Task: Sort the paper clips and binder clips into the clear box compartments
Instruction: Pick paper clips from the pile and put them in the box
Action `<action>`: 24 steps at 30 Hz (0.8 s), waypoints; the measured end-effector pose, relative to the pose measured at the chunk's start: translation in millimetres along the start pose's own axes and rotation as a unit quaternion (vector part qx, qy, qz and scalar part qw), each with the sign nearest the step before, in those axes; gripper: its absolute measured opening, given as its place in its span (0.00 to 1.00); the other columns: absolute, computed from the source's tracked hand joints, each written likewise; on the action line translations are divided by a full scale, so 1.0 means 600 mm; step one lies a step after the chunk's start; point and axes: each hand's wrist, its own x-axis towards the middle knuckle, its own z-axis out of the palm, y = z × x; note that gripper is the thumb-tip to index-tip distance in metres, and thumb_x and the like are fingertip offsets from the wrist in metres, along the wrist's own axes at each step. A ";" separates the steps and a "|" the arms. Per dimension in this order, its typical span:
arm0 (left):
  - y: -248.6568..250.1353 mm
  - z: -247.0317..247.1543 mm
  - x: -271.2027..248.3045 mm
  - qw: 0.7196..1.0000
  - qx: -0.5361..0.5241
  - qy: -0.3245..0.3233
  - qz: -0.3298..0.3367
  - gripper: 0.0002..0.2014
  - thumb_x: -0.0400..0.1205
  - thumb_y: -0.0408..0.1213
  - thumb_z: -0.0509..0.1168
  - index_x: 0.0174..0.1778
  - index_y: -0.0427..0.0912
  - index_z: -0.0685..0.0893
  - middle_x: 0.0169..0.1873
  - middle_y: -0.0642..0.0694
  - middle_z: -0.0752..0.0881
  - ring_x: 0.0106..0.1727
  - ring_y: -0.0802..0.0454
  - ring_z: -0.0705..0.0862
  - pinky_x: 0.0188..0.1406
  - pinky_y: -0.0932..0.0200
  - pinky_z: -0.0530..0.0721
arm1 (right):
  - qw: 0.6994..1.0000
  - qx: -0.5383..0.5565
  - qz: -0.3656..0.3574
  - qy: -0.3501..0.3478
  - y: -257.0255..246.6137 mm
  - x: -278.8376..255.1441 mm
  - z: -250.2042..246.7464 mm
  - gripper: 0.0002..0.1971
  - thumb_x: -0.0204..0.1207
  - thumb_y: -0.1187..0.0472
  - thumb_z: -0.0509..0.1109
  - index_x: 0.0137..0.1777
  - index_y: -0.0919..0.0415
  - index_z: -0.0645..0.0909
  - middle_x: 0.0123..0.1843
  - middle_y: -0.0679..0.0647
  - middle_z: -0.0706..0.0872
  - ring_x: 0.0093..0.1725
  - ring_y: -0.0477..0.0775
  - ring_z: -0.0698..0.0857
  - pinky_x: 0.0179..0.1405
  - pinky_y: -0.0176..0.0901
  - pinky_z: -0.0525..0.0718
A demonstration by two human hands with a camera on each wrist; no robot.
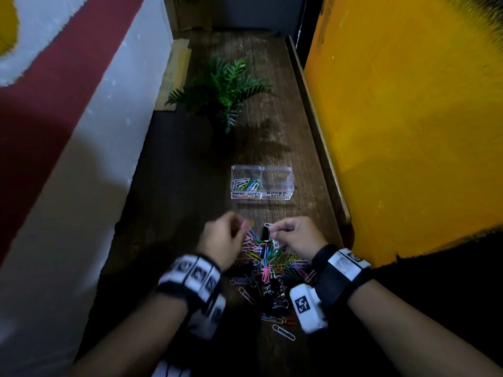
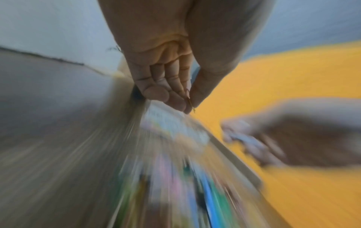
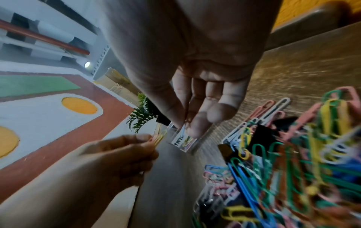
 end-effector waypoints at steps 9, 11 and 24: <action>0.051 -0.019 0.214 0.995 0.026 0.009 -0.100 0.03 0.75 0.40 0.73 0.40 0.49 0.85 0.38 0.51 0.86 0.41 0.53 0.85 0.40 0.64 0.77 | 1.000 0.001 -0.003 0.006 -0.088 0.091 -0.013 0.10 0.77 0.71 0.68 0.45 0.55 0.85 0.44 0.55 0.89 0.32 0.47 0.86 0.21 0.29 0.77; 0.044 -0.016 0.220 0.993 0.025 0.002 -0.112 0.03 0.76 0.39 0.73 0.41 0.49 0.85 0.39 0.51 0.86 0.40 0.53 0.84 0.40 0.64 0.77 | 1.000 -0.001 -0.001 0.010 -0.097 0.109 -0.013 0.11 0.77 0.72 0.67 0.43 0.55 0.85 0.41 0.54 0.88 0.31 0.47 0.85 0.20 0.30 0.77; 0.011 -0.008 0.126 0.996 -0.057 0.007 -0.072 0.08 0.77 0.32 0.71 0.50 0.45 0.89 0.44 0.51 0.90 0.46 0.57 0.86 0.49 0.70 0.76 | 0.997 -0.065 0.003 0.038 -0.112 0.207 0.007 0.09 0.76 0.68 0.67 0.48 0.54 0.85 0.41 0.57 0.91 0.32 0.49 0.88 0.20 0.34 0.75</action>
